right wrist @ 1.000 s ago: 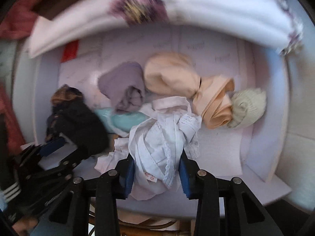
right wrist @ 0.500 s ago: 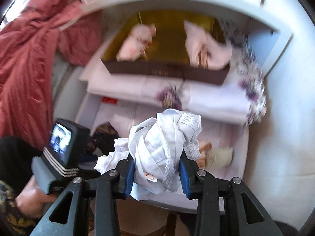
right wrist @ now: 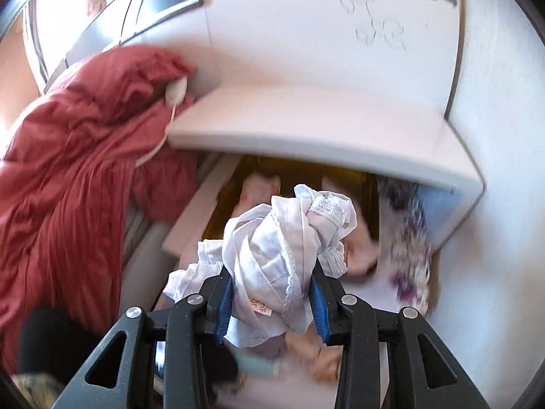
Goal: Organize soft objects
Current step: 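Carry the white lacy garment into the gold tray and open the right tool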
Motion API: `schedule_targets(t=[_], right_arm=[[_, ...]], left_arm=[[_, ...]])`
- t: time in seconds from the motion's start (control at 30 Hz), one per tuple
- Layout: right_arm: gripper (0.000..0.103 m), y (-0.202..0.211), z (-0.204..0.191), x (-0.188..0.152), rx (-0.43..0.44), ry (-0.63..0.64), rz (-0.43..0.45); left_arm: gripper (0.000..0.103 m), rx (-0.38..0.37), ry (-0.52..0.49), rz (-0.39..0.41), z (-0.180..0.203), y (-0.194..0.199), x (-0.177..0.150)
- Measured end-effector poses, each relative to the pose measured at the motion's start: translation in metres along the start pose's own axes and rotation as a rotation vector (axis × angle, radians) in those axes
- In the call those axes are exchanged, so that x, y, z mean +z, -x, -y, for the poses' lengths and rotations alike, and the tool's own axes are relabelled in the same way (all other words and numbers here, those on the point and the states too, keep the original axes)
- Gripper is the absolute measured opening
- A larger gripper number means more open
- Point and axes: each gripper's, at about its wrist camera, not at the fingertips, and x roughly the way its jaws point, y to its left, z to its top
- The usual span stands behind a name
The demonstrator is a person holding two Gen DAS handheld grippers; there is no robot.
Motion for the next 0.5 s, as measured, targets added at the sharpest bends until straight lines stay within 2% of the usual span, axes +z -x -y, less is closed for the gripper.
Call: schedule_targets(t=[0.1,0.27,0.4,0.5], right_arm=[[0.040,-0.030,0.003,0.014,-0.019,-0.037,-0.005],[0.040,-0.100,0.000,0.016,-0.080,-0.037,-0.095],[0.040,-0.149,-0.015,0.009,-0.116,0.043,-0.178],[0.040,-0.177,-0.031,0.010,-0.138,0.132,-0.207]], left_arm=[[0.063,-0.003,-0.001,0.002,0.000,0.000,-0.001],[0.063,-0.006,0.000,0.003,-0.002,0.001,0.000],[0.063,-0.002,-0.002,0.006,-0.001,0.001,-0.001],[0.063,0.002,-0.002,0.007,-0.001,0.002,-0.001]])
